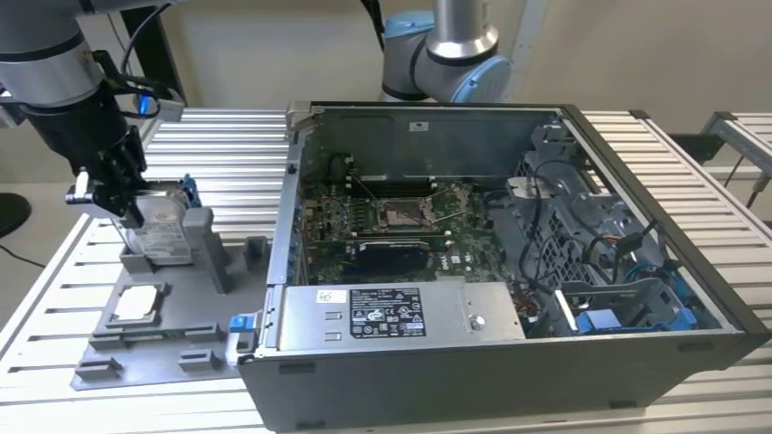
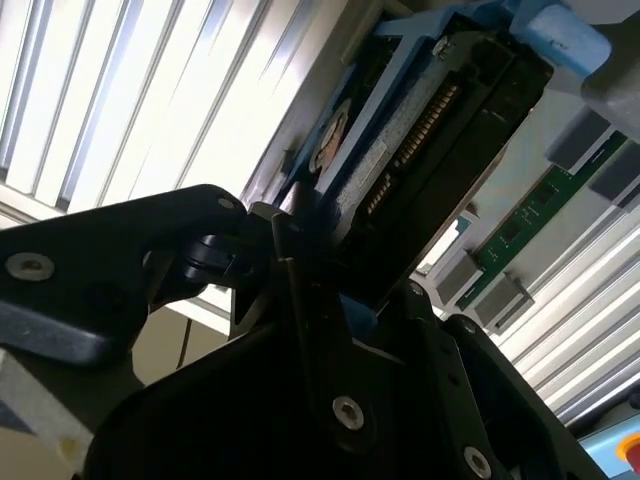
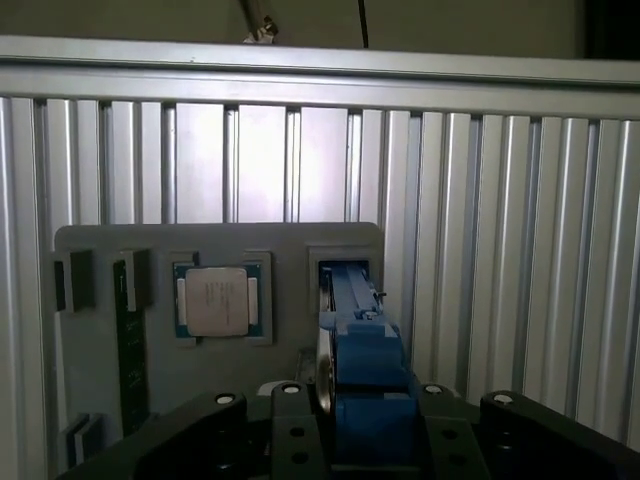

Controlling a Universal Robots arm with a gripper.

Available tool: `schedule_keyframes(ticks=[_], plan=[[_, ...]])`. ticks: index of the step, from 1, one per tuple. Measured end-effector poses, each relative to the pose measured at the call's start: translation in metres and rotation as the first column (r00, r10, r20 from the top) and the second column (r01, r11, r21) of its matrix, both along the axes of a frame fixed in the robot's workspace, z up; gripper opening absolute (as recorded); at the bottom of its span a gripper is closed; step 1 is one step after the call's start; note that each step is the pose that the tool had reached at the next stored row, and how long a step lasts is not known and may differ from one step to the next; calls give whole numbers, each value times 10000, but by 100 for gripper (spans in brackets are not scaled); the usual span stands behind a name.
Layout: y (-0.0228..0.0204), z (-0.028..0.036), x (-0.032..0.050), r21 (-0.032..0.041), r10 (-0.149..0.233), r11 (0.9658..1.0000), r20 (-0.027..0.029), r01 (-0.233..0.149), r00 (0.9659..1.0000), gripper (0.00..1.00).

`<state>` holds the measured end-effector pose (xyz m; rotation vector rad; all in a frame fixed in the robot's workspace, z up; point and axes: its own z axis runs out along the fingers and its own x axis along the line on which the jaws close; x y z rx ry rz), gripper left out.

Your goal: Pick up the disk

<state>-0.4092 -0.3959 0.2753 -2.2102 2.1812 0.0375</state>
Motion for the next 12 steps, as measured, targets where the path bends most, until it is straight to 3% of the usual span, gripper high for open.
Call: schedule_keyframes(ticks=[9,12], plan=[[0,145,-22,0,-1,10000,1,1,10000,0],[0,188,-33,0,-1,10000,27,1,10000,0]])
